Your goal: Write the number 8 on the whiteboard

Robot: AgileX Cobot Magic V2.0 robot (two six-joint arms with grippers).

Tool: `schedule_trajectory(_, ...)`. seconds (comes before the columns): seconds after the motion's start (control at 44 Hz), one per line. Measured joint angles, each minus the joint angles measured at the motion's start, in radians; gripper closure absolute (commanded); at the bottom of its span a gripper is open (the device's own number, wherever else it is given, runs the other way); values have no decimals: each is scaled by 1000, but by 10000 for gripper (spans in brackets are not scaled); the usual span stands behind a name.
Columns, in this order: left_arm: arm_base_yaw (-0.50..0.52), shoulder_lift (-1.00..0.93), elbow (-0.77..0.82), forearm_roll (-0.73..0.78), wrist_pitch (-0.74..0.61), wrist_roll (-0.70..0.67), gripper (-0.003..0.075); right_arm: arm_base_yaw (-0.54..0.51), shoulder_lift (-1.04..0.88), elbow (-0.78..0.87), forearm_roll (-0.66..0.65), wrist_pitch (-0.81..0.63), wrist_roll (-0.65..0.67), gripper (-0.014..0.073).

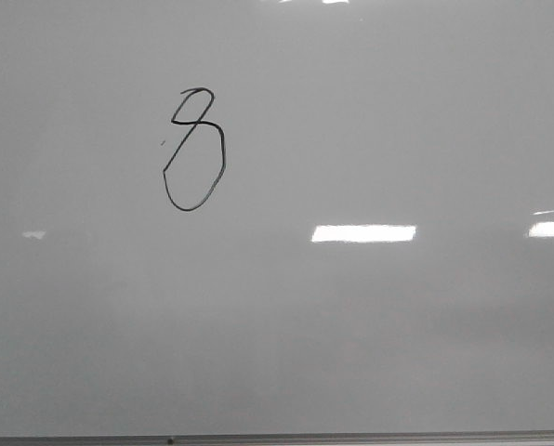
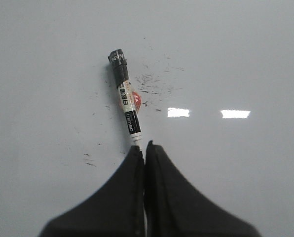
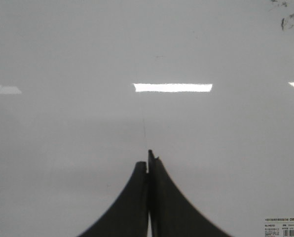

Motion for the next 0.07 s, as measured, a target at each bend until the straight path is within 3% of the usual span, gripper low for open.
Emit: schedule_trajectory(0.068,0,0,0,0,0,0,741,0,0,0,0,0,0,662)
